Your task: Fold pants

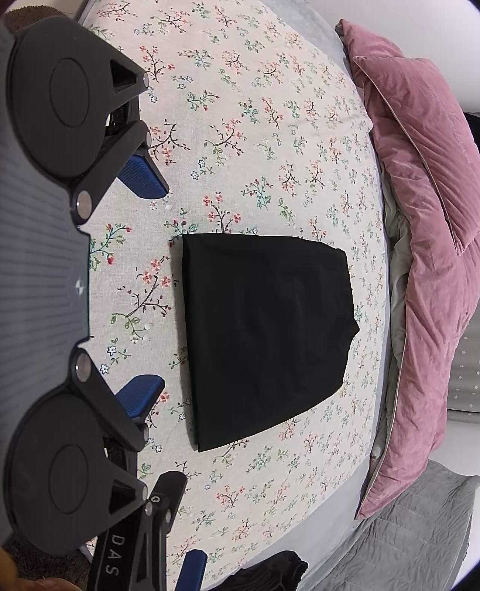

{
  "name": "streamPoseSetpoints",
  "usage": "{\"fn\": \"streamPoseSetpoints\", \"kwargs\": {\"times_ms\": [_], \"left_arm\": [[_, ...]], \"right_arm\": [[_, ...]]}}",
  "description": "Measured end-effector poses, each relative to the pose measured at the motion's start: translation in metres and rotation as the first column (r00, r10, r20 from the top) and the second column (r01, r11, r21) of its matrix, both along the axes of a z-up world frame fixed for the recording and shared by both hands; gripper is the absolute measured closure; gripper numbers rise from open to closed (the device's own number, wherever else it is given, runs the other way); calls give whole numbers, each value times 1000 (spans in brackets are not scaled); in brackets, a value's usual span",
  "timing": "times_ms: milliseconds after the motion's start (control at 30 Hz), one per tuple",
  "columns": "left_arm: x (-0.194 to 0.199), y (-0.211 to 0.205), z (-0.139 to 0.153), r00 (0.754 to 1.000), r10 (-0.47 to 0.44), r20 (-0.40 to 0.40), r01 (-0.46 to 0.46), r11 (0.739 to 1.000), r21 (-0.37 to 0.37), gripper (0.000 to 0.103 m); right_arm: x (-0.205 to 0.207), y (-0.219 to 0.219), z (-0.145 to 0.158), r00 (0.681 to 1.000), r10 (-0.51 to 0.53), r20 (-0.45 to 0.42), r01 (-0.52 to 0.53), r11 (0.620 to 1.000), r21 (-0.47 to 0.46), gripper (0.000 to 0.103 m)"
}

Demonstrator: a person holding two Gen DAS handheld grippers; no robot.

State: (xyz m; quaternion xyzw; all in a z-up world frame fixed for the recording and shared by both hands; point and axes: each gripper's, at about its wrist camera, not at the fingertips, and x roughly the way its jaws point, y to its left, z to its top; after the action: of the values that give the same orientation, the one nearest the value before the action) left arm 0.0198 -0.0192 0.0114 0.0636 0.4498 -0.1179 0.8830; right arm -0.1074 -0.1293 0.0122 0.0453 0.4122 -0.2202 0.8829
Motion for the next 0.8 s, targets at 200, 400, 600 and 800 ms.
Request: {"fn": "streamPoseSetpoints", "kwargs": {"times_ms": [200, 400, 600, 800], "left_arm": [[0, 1, -1, 1000, 2, -4, -2, 1000, -3, 0], [1, 1, -2, 1000, 2, -13, -2, 1000, -5, 0], [3, 3, -4, 1000, 4, -22, -4, 1000, -6, 0], [5, 4, -6, 999, 5, -31, -5, 1000, -10, 0]], "right_arm": [[0, 0, 0, 1000, 0, 0, 0, 1000, 1, 3], [1, 0, -1, 1000, 0, -2, 0, 1000, 1, 3], [1, 0, -4, 1000, -2, -7, 2, 1000, 4, 3], [3, -1, -5, 1000, -4, -13, 4, 1000, 8, 3]]}}
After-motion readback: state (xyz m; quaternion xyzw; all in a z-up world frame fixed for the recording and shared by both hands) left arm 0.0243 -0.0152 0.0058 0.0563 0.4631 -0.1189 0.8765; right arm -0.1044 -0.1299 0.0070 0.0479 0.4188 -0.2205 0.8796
